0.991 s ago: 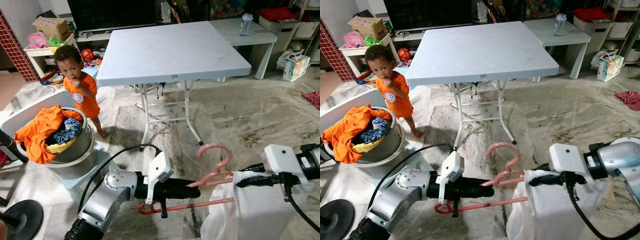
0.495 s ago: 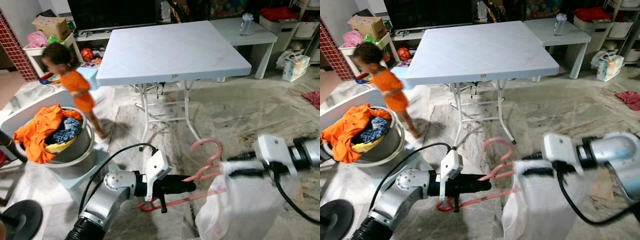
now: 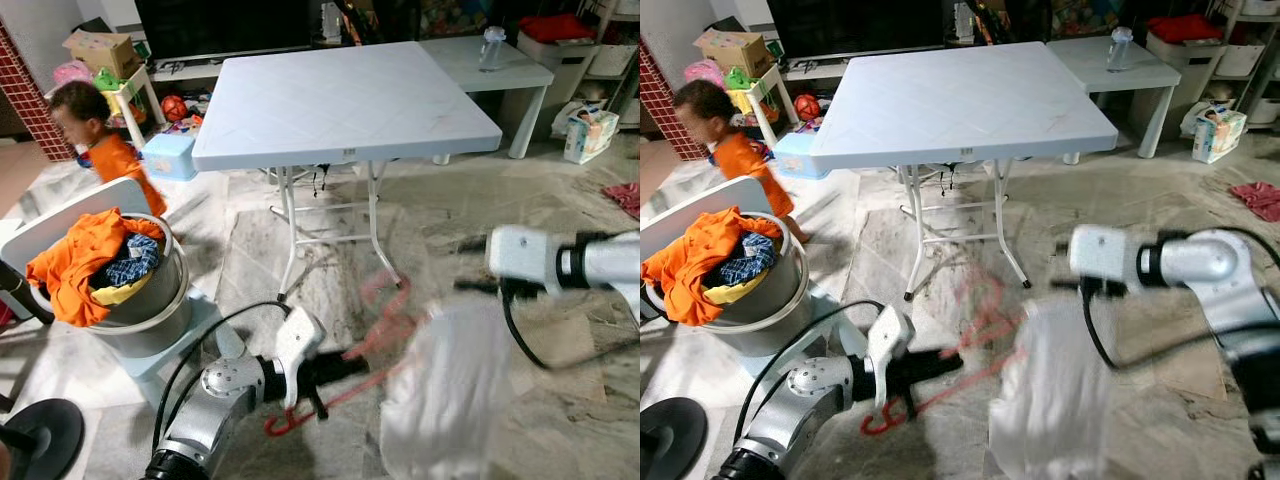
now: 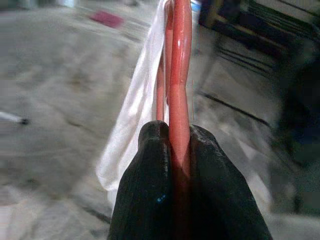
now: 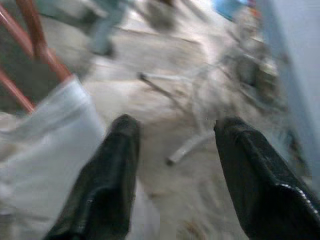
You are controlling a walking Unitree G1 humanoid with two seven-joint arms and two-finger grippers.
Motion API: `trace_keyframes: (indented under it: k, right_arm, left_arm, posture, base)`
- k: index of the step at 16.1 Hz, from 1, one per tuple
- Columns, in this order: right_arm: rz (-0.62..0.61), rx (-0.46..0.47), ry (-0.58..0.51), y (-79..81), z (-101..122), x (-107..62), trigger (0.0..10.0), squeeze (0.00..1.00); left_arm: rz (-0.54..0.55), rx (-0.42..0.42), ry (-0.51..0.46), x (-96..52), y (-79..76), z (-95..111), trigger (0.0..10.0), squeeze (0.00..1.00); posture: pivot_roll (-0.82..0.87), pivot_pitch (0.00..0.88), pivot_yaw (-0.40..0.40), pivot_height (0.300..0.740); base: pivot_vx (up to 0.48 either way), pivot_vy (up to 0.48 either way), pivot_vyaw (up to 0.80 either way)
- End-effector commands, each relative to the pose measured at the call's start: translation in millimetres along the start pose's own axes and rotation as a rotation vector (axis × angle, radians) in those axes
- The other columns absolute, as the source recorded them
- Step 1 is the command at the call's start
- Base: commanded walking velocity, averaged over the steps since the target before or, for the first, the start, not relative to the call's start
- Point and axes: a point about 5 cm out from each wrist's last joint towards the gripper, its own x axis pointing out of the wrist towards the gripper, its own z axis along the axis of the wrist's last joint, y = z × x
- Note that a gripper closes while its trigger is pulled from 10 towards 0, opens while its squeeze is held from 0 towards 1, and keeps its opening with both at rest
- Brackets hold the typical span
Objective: Hang hanger
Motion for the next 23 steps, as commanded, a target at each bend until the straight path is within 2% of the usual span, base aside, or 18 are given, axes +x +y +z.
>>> trace_keyframes:
  k: [1, 3, 4, 5, 6, 7, 9, 10, 11, 13, 15, 16, 17, 18, 22, 23]
  right_arm:
    - [-0.100, 0.028, 0.011, -9.4, -2, -0.3, 10.0, 1.00]
    - [-0.246, 0.122, 0.044, -9.9, -11, 2.5, 10.0, 1.00]
    - [-0.279, 0.150, 0.048, -9.6, -12, 3.1, 10.0, 1.00]
    - [-0.325, 0.315, 0.010, 6.4, -16, 8.6, 10.0, 1.00]
    - [-0.298, 0.382, -0.006, 19.4, -17, 12.3, 10.0, 1.00]
    - [-0.217, 0.455, -0.029, 43.2, -16, 18.6, 10.0, 1.00]
    - [-0.003, 0.488, -0.026, 96.2, -13, 27.0, 10.0, 1.00]
    - [0.014, 0.506, -0.030, 102.9, -10, 27.9, 10.0, 1.00]
    - [0.010, 0.520, -0.031, 103.7, -10, 28.2, 10.0, 1.00]
    - [-0.167, 0.636, -0.022, 95.8, -15, 38.8, 10.0, 1.00]
    - [-0.278, 0.673, -0.028, 91.9, -13, 44.6, 10.0, 1.00]
    - [-0.326, 0.707, -0.029, 92.5, -11, 48.8, 10.0, 0.96]
    - [-0.331, 0.719, -0.030, 93.3, -10, 50.0, 10.0, 0.96]
    - [-0.344, 0.723, -0.030, 93.1, -9, 51.8, 10.0, 0.00]
    - [-0.409, 0.769, -0.035, 90.6, -8, 60.0, 10.0, 0.00]
    - [-0.426, 0.778, -0.032, 89.5, -10, 61.2, 8.9, 0.00]
  left_arm:
    - [0.070, 0.014, -0.069, -3.4, 10.2, 13, 0.0, 0.00]
    - [0.125, 0.016, -0.078, -4.5, 15.8, 14, 0.0, 0.00]
    - [0.131, 0.019, -0.079, -4.5, 16.5, 14, 0.0, 0.00]
    - [0.125, 0.014, -0.079, -1.7, 16.7, 15, 0.0, 0.00]
    - [0.124, 0.019, -0.079, 0.0, 17.1, 16, 0.0, 0.00]
    - [0.126, 0.025, -0.087, 2.9, 17.9, 19, 0.0, 0.00]
    - [0.104, 0.039, -0.115, 9.5, 16.7, 29, 0.0, 0.00]
    - [0.092, 0.045, -0.120, 11.1, 15.8, 31, 0.0, 0.00]
    - [0.088, 0.046, -0.121, 11.5, 15.6, 31, 0.0, 0.00]
    - [0.056, 0.051, -0.117, 11.9, 12.6, 31, 0.0, 0.00]
    - [0.063, 0.047, -0.116, 10.5, 13.1, 30, 0.0, 0.00]
    - [0.064, 0.043, -0.115, 9.7, 12.6, 28, 0.0, 0.00]
    - [0.064, 0.040, -0.115, 9.5, 12.5, 28, 0.0, 0.00]
    - [0.062, 0.040, -0.113, 9.0, 12.1, 27, 0.0, 0.00]
    - [0.022, 0.037, -0.103, 9.3, 6.3, 24, 0.0, 0.00]
    - [0.011, 0.034, -0.101, 9.5, 4.7, 23, 0.0, 0.00]
  posture:
    - [-0.03, 0.013, 0.024, 0.740]
    - [-0.03, 0.016, 0.025, 0.740]
    - [-0.03, 0.016, 0.025, 0.740]
    - [-0.02, 0.011, 0.021, 0.740]
    - [-0.03, 0.009, 0.024, 0.740]
    - [-0.03, 0.007, 0.029, 0.740]
    - [-0.04, 0.007, 0.042, 0.740]
    - [-0.04, 0.006, 0.045, 0.740]
    - [-0.04, 0.006, 0.045, 0.740]
    - [-0.04, 0.002, 0.046, 0.740]
    - [-0.04, 0.002, 0.044, 0.740]
    - [-0.03, 0.002, 0.044, 0.740]
    - [-0.03, 0.002, 0.044, 0.740]
    - [-0.03, 0.001, 0.043, 0.740]
    - [-0.03, 0.005, 0.040, 0.740]
    - [-0.03, 0.006, 0.040, 0.740]
  base:
    - [0.000, 0.000, 0.00]
    - [0.000, 0.000, 0.00]
    - [0.000, 0.000, 0.00]
    - [0.000, 0.000, 0.00]
    - [0.000, 0.000, 0.00]
    - [0.000, 0.000, 0.00]
    - [0.000, 0.000, 0.00]
    - [0.000, 0.000, 0.00]
    - [0.000, 0.000, 0.00]
    - [0.000, 0.000, 0.00]
    - [0.000, 0.000, 0.00]
    - [0.000, 0.000, 0.00]
    - [0.000, 0.000, 0.00]
    - [0.000, 0.000, 0.00]
    - [0.000, 0.000, 0.00]
    - [0.000, 0.000, 0.00]
